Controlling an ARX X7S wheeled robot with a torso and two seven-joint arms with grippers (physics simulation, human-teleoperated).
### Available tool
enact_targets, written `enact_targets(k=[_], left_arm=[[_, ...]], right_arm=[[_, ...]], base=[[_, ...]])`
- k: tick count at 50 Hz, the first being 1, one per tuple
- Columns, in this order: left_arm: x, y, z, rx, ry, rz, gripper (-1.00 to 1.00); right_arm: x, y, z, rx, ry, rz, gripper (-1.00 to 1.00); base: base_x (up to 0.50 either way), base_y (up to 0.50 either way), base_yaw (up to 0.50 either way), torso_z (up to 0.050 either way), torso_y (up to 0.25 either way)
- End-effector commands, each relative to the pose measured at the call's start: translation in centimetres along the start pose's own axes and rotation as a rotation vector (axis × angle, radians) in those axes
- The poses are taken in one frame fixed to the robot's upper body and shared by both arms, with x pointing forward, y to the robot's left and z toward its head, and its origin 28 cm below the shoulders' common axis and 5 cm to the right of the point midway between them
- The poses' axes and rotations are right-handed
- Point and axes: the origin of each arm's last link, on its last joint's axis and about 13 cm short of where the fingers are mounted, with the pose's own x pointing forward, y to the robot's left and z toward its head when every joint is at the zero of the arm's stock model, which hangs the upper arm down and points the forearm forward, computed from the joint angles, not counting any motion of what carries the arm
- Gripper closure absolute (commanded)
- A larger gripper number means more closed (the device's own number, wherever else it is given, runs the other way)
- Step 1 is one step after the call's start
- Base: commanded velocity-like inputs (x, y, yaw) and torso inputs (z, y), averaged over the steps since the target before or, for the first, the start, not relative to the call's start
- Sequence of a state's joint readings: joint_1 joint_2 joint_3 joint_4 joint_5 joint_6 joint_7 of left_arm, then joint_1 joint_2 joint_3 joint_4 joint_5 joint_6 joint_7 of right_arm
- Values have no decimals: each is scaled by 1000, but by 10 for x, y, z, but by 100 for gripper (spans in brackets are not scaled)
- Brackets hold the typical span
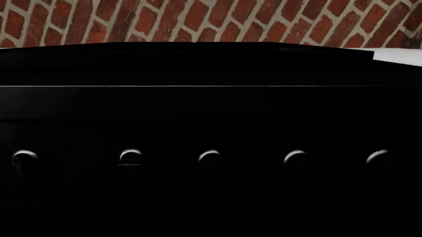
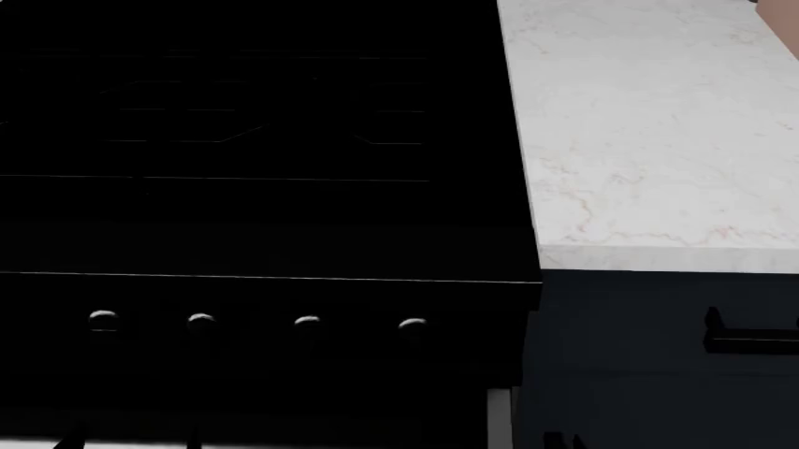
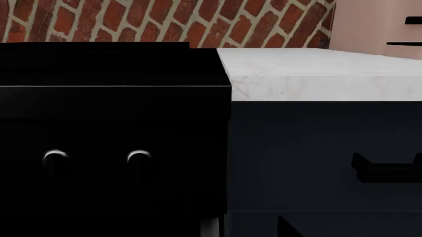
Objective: Press the stop button on the microwave
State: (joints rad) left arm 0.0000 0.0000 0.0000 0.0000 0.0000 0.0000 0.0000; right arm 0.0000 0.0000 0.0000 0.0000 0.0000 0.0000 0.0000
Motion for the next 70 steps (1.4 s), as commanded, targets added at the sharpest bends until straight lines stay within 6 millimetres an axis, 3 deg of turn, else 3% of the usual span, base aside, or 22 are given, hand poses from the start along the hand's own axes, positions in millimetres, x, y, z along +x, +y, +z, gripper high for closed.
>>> enact_targets(k=[1,15,26,33,38,41,43,47,48,51,52,63,70], left_arm=[[0,0,-1,0,0,0,-100],[-7,12,-2,36,32,44,-100],[-45,46,-29,102,179,196,-100],[-66,75,-75,159,309,304,-100],[-87,102,-118,138,449,428,-100],[-92,108,-136,88,466,407,-100],[-113,106,-146,-11,555,390,-100],[-143,101,-155,-19,716,408,-100],[-167,100,-160,-20,834,439,-100],[-189,97,-164,-50,933,467,-100],[-189,97,-164,-50,933,467,-100],[-189,97,-164,-50,933,467,-100],[-189,97,-164,-50,933,467,-100]], right_arm=[[1,1,-1,0,0,0,-100],[-1,5,15,-22,-31,-3,-100],[-3,14,70,-52,-167,-2,-100],[-8,18,106,-42,-261,8,-100],[-13,19,131,-34,-335,11,-100],[-15,20,144,-29,-372,14,-100],[-15,20,155,-27,-399,7,-100],[-17,20,176,-31,-464,-9,-100],[-17,19,190,-24,-501,-39,-100],[-17,19,204,-23,-529,-15,-100],[-16,15,224,-10,-580,-11,-100],[-20,14,237,-22,-617,-25,-100],[-24,15,277,-22,-708,-43,-100]], base=[[0,0,0,0,0],[0,0,0,0,0],[0,0,0,0,0],[0,0,0,0,0],[0,0,0,0,0],[0,0,0,0,0],[0,0,0,0,0],[0,0,0,0,0],[0,0,0,0,0],[0,0,0,0,0],[0,0,0,0,0],[0,0,0,0,0],[0,0,0,0,0]])
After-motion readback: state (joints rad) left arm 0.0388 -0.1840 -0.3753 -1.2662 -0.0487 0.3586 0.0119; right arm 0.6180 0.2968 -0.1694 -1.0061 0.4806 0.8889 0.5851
